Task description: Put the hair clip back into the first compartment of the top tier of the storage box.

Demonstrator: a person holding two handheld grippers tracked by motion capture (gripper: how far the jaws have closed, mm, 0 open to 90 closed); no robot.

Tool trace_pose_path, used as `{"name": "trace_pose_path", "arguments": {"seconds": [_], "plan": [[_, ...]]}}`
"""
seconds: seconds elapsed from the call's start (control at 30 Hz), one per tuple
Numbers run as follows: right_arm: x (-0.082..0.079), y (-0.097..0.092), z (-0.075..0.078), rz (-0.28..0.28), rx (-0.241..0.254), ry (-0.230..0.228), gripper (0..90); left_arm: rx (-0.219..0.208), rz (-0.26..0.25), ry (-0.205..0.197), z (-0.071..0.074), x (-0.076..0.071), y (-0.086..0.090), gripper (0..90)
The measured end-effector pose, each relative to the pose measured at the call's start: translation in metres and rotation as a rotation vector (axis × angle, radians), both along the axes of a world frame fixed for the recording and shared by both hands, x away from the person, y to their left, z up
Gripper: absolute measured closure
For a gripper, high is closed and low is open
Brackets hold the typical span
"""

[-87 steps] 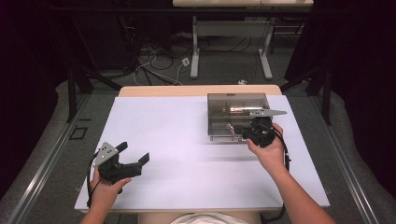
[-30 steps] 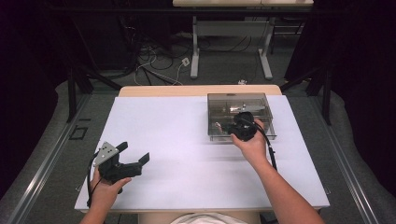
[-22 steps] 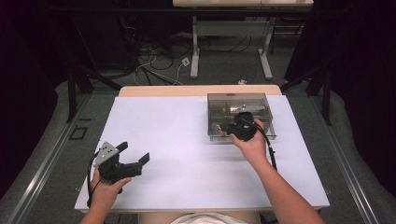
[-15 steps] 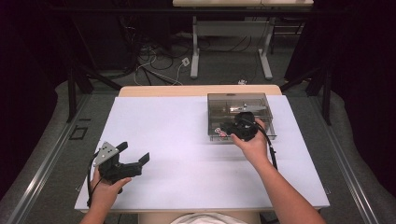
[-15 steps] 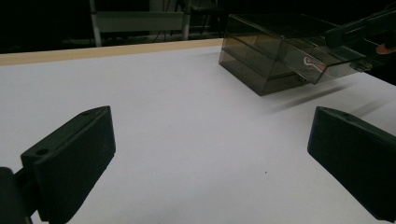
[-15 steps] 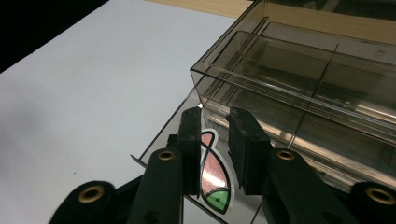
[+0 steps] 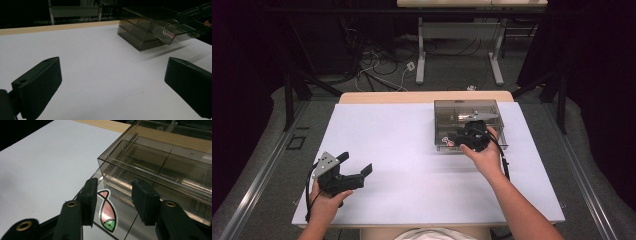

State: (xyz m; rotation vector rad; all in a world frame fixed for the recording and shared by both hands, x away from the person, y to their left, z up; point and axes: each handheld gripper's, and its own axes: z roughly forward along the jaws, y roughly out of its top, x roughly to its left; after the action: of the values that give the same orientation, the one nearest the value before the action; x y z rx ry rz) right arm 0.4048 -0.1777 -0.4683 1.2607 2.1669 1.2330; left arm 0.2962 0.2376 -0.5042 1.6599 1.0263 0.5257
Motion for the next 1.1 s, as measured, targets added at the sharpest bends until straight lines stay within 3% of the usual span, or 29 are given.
{"name": "trace_pose_path", "arguments": {"seconds": [0.3,0.53,0.8,1.1], "plan": [[-0.003,-0.002,0.002,-0.013,-0.036,-0.044,43.8,0.002,0.0,0.001,0.0,0.0,0.0,1.3],[-0.005,-0.003,0.004,-0.023,-0.043,-0.035,32.4,0.0,0.0,0.001,0.0,0.0,0.0,1.3],[-0.012,-0.004,0.008,-0.017,-0.049,-0.071,28.9,-0.003,0.007,-0.001,0.0,0.0,0.0,1.3],[-0.022,-0.007,0.014,-0.015,-0.031,-0.074,24.8,-0.002,0.005,-0.004,0.0,0.0,0.0,1.3]]}}
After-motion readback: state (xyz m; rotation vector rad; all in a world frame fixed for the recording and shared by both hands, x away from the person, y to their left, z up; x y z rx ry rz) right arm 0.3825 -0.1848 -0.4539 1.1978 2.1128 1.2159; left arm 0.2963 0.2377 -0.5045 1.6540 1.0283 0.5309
